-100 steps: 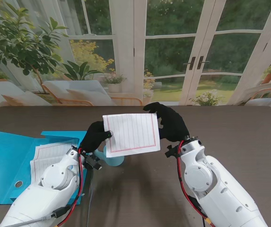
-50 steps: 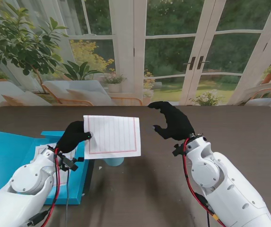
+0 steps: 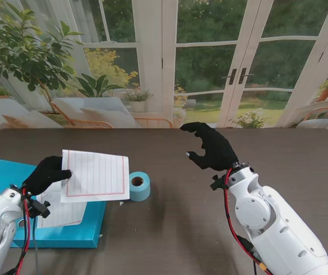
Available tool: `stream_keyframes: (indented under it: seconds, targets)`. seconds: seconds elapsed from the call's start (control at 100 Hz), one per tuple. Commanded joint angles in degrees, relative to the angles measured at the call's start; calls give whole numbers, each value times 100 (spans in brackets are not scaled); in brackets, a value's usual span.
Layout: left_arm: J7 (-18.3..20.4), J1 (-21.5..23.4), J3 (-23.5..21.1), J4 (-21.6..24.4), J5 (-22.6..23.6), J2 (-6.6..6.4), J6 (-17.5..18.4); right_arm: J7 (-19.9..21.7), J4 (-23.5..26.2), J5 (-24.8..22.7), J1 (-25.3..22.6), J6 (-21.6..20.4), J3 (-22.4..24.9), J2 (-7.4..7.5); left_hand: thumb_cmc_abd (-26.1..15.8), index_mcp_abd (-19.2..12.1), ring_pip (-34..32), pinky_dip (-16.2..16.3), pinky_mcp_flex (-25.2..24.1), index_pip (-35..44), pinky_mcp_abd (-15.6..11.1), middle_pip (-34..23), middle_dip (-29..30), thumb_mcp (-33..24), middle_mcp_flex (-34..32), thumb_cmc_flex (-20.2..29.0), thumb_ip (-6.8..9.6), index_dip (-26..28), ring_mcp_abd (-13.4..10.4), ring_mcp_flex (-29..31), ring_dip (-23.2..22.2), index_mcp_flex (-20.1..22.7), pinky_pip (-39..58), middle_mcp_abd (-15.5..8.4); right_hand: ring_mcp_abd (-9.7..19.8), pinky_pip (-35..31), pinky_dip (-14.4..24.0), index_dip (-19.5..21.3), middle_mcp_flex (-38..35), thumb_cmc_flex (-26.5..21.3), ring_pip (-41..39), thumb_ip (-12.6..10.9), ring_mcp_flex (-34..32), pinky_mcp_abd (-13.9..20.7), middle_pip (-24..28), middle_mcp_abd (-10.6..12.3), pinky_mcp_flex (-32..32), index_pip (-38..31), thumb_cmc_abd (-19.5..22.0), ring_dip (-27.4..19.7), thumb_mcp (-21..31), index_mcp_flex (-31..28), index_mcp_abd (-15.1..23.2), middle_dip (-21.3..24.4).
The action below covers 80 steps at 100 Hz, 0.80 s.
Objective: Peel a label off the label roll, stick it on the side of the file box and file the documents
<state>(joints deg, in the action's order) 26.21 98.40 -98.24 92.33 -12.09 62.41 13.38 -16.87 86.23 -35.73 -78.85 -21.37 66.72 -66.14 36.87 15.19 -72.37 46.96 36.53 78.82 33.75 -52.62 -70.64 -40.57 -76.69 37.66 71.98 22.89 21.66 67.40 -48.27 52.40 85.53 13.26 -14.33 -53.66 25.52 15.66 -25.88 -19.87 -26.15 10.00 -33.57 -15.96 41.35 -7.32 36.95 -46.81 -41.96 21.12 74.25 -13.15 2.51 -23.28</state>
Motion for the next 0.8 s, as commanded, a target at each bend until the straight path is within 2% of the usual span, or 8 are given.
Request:
stream_keyframes:
  seconds: [0.0, 0.2, 0.38, 0.57, 0.65, 0.74, 0.79]
  targets:
    - [-42, 192, -122, -58, 45, -29, -90, 87, 57, 2, -68, -57, -8, -7, 247, 291, -223, -35, -82, 190, -90, -67, -145, -420, -150, 468, 255, -82, 31, -58, -120, -76, 323, -589, 69, 131, 87, -50, -94, 135, 46, -22, -8, 155, -52, 22, -2654, 71, 52, -54, -75, -117, 150, 77]
    - [-310, 492, -441, -70, 360, 28, -543, 184, 90, 81, -140, -108, -13, 3, 303, 326, -236, -16, -194, 194, -152, -1, -261, -358, -138, 569, 72, -87, 66, -143, -143, -111, 256, -542, 69, 143, 107, -51, -204, 121, 45, -30, -82, 147, -84, 30, -2635, 97, 96, -50, -78, -204, 145, 76]
    - [-514, 572, -544, -163, 770, 49, -833, 247, 103, 153, -185, -136, -24, 7, 309, 305, -241, 7, -266, 199, -190, 68, -350, -320, -124, 594, -61, -67, 70, -229, -168, -167, 211, -539, 71, 136, 123, -42, -265, 133, 39, -36, -136, 149, -98, 15, -2607, 103, 149, -44, -73, -269, 131, 68]
    - [-707, 558, -623, -238, 1168, 68, -1197, 432, 187, 272, -247, -133, 20, 31, 315, 296, -261, 65, -307, 212, -220, 206, -529, -203, -97, 719, -526, -11, 91, -333, -212, -267, 181, -508, 87, 136, 130, -34, -275, 126, 45, -46, -137, 156, -115, 13, -2614, 115, 196, -42, -68, -285, 143, 62]
    - [-868, 534, -624, -266, 1364, 88, -1338, 450, 189, 280, -263, -135, 31, 35, 303, 288, -274, 76, -322, 214, -231, 213, -564, -193, -59, 745, -615, 0, 105, -359, -220, -305, 177, -500, 72, 133, 134, -31, -279, 136, 45, -47, -137, 154, -117, 4, -2611, 118, 207, -40, -72, -289, 147, 59]
    - [-1019, 511, -609, -289, 1637, 99, -1491, 467, 191, 288, -286, -138, 44, 39, 288, 263, -288, 108, -361, 228, -259, 229, -625, -175, -7, 754, -789, 33, 99, -412, -230, -359, 168, -498, 79, 130, 138, -29, -275, 138, 43, -50, -141, 158, -120, 7, -2608, 125, 222, -38, -70, -283, 142, 56]
    - [-1124, 498, -593, -305, 1752, 112, -1578, 474, 184, 301, -294, -132, 43, 39, 273, 247, -278, 119, -391, 232, -273, 235, -646, -210, 32, 741, -788, 44, 105, -447, -229, -383, 157, -493, 73, 131, 138, -28, -280, 136, 42, -52, -142, 163, -118, 4, -2612, 126, 234, -37, -69, -286, 142, 54]
